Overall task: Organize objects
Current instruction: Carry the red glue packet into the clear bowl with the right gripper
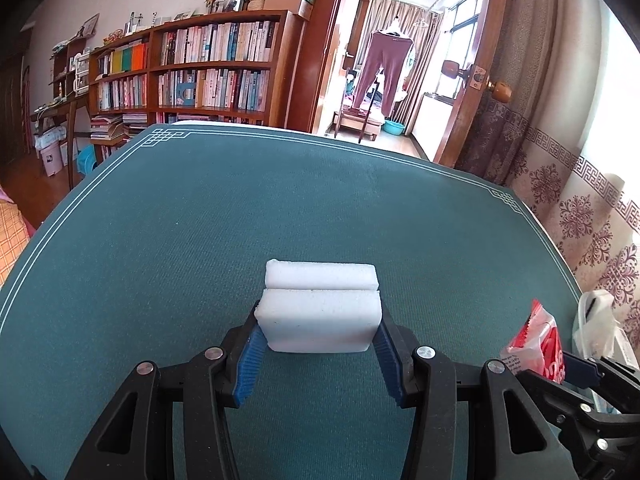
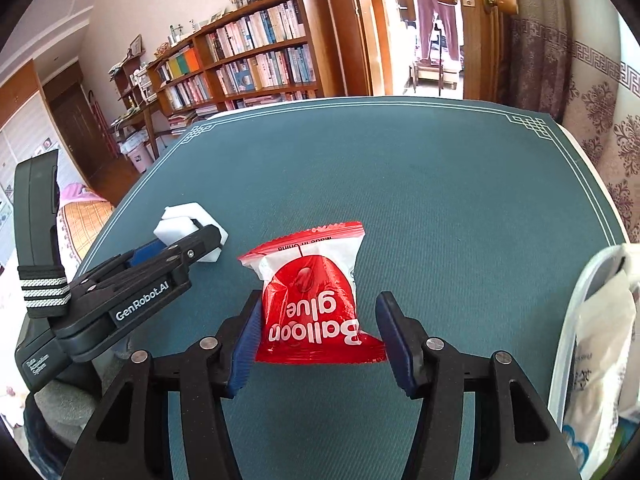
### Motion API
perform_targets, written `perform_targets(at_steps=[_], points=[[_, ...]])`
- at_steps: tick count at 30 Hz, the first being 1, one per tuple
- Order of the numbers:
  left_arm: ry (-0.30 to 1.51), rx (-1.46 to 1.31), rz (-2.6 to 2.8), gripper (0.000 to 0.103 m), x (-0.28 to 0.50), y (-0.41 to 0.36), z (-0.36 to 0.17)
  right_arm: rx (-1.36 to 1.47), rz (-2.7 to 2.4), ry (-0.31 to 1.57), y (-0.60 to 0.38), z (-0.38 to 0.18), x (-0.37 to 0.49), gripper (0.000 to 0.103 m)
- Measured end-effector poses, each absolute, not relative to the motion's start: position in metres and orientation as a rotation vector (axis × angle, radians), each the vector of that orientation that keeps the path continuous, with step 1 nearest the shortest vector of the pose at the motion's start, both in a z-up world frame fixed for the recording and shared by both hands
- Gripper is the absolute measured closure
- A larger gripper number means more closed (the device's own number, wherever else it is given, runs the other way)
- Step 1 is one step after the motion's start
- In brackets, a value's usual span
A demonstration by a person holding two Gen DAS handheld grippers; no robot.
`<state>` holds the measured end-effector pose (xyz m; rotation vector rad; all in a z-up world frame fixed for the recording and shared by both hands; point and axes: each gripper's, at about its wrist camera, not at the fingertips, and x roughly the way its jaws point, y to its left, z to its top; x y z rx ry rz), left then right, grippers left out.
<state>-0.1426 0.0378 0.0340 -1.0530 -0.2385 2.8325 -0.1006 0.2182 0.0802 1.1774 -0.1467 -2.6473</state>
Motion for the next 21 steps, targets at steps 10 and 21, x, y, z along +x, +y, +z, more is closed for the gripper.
perform_targets(at_steps=[10,21], points=[[-0.17,-1.023,2.81,0.05,-0.136,0.05,0.036,1.116,-2.737,-0.234,0.251,0.106,-0.054,0.046],[-0.126,-1.019,2.792,0.05,-0.133,0.059,0.036,1.08,-2.917,-0.323,0.32,0.129,-0.002,0.046]])
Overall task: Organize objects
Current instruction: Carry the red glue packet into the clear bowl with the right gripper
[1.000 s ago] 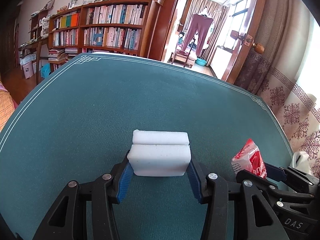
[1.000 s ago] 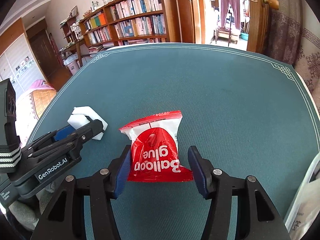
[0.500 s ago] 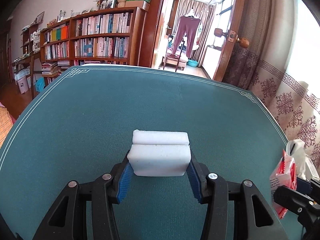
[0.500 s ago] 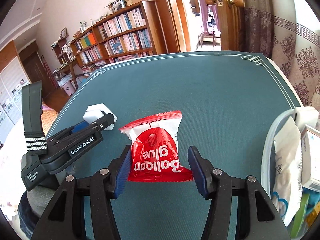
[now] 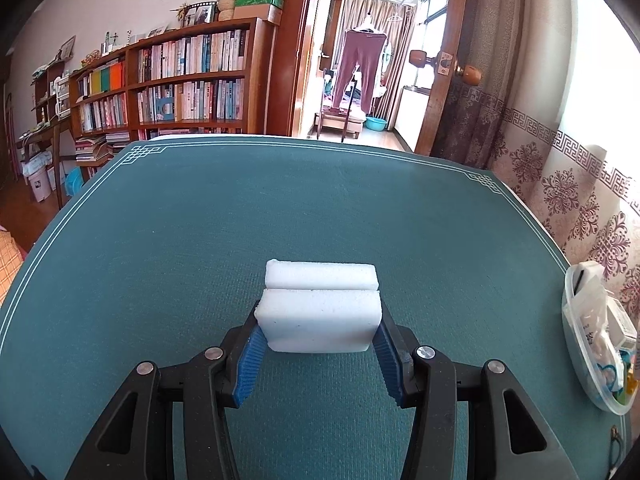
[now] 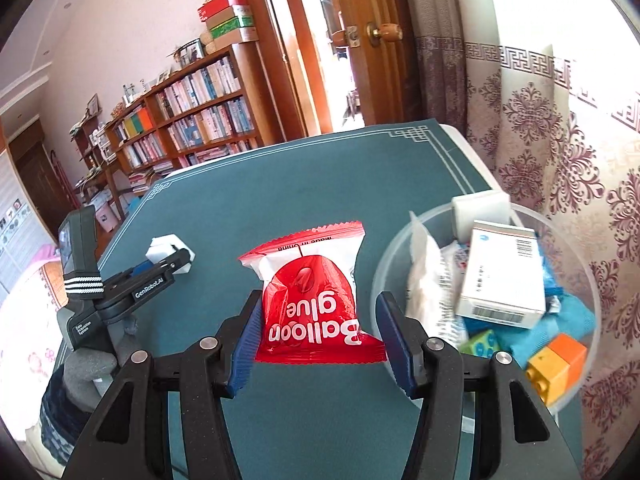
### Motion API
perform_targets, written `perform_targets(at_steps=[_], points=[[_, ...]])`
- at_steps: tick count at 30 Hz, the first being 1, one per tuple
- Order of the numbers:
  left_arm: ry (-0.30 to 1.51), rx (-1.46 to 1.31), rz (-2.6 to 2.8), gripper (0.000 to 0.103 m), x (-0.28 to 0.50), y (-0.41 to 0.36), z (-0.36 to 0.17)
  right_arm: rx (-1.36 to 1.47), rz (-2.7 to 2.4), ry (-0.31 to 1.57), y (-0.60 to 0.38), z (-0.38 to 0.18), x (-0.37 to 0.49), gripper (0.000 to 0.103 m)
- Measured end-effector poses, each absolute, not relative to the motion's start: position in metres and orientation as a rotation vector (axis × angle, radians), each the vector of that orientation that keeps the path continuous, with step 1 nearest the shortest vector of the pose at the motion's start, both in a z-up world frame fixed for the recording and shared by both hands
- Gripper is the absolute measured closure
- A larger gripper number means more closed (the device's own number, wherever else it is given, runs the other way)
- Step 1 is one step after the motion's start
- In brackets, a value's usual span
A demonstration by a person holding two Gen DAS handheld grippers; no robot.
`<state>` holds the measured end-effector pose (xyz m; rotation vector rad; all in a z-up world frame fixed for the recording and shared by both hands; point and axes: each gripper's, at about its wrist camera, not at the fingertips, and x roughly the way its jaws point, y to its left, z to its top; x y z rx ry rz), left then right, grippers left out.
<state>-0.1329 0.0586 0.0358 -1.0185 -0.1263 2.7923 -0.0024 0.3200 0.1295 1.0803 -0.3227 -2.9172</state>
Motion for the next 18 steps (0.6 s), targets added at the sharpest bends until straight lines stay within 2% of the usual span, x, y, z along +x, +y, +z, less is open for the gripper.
perform_targets(at_steps=[18], points=[[-0.015,-0.979,2.737,0.05,-0.118,0.084,0.036,1.163,-3.239,-0.59,0.439,0.13,0.034,0.046]])
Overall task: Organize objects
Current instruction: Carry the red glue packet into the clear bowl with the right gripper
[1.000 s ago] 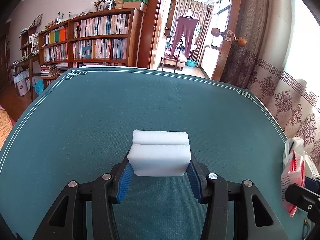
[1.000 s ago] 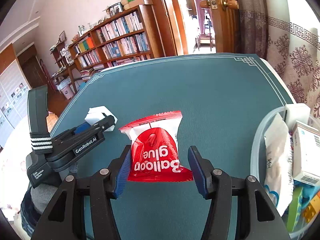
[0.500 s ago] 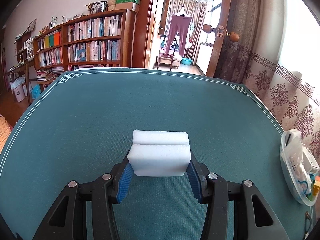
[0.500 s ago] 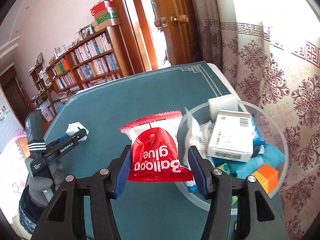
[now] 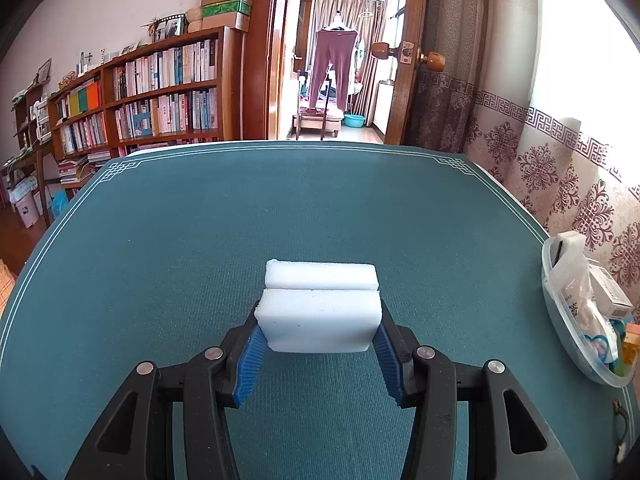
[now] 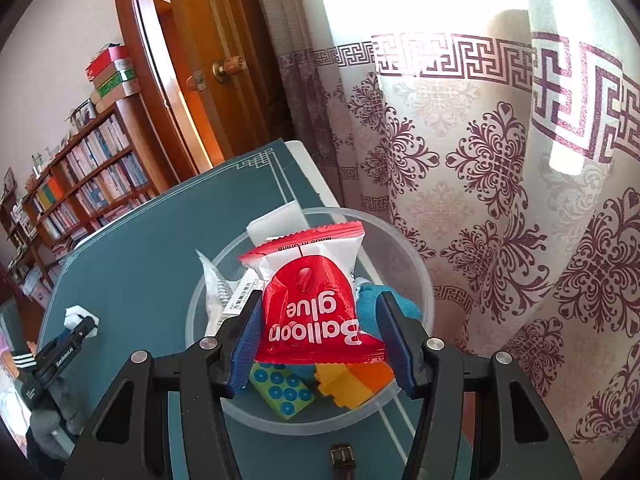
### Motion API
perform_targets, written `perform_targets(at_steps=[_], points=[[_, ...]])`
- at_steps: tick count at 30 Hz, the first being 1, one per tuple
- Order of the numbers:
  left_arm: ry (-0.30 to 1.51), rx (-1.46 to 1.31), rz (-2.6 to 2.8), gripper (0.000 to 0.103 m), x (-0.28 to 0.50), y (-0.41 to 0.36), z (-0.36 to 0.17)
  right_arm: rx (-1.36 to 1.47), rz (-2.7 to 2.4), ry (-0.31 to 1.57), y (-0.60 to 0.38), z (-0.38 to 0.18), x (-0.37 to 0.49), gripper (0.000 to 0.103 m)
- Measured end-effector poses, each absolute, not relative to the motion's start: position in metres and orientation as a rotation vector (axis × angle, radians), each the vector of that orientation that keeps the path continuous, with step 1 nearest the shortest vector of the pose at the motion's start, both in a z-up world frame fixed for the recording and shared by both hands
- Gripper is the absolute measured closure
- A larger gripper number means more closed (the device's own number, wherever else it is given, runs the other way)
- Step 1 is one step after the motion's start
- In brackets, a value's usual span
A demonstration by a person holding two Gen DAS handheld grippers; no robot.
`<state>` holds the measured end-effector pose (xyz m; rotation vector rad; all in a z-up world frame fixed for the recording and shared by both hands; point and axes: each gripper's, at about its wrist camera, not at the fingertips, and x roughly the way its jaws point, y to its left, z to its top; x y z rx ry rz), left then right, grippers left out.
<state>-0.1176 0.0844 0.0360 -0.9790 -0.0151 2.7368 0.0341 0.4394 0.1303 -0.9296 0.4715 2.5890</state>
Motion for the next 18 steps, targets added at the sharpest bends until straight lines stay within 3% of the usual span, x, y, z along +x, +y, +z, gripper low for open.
perform_targets(at_steps=[18], points=[[-0.011,-0.964,2.645,0.05,-0.107,0.095,0.039,-1.034,2.443,0.303,0.482,0.096,-0.019,0.045]])
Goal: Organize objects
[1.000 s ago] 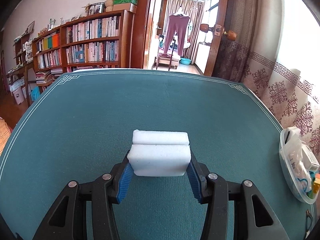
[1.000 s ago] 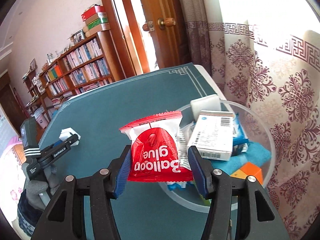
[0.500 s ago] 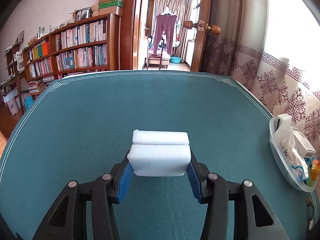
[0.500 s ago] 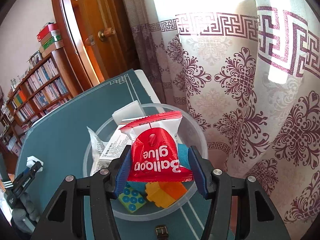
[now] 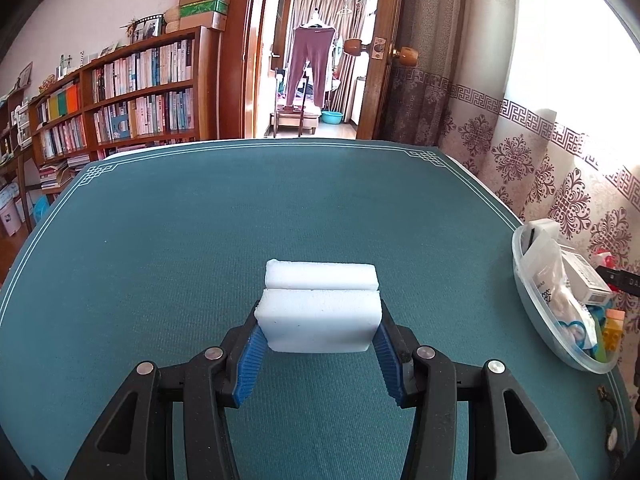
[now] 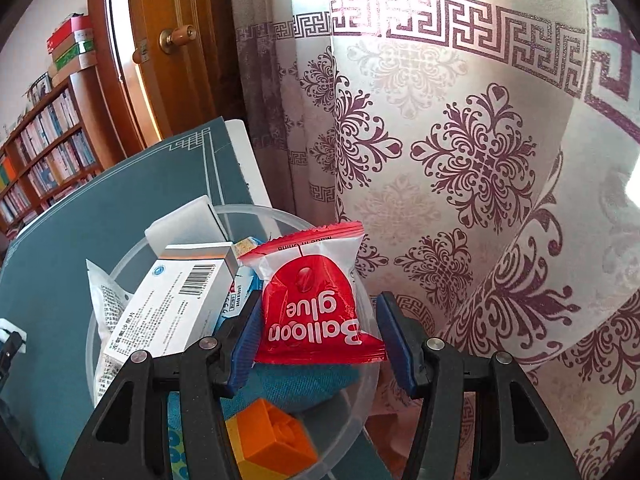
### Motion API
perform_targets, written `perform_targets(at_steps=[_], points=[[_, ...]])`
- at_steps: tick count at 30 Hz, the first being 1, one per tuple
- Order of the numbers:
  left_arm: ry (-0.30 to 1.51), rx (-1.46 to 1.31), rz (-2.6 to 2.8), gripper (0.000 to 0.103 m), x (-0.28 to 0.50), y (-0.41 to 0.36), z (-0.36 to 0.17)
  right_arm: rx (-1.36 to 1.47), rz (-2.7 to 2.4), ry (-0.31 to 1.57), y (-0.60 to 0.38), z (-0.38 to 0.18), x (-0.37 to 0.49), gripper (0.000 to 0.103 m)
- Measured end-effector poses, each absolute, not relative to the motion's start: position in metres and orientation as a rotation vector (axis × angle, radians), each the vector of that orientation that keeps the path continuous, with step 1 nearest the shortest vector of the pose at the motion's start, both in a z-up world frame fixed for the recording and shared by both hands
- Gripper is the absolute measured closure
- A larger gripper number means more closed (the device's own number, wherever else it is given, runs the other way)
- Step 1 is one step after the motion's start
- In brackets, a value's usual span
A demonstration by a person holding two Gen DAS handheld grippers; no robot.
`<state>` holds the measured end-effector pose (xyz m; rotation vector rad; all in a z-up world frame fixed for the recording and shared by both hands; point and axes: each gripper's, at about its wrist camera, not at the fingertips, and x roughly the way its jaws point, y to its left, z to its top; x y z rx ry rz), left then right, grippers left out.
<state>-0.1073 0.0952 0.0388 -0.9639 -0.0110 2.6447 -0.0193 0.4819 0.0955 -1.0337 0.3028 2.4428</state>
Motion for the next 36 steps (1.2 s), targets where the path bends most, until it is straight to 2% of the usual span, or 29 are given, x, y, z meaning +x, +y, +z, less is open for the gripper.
perform_targets(at_steps=[14,18,28,36], points=[[0.044,-0.92,2.563,0.05,-0.09,0.117,0.043,-1.118,2.461,0.264,0.485,0.088,-0.03,0.045],[0.051,-0.918,2.557,0.05,-0.088,0.118,0.042,-1.147,2.472,0.223,0.478,0.087,-0.032,0.042],[0.05,-0.922,2.555,0.05,-0.087,0.117,0.043,-1.083,2.522,0.284,0.473,0.098,-0.024,0.037],[0.058,-0.915,2.546,0.05,-0.085,0.118,0.044,-1.044,2.54,0.383,0.48,0.104,-0.012,0.037]])
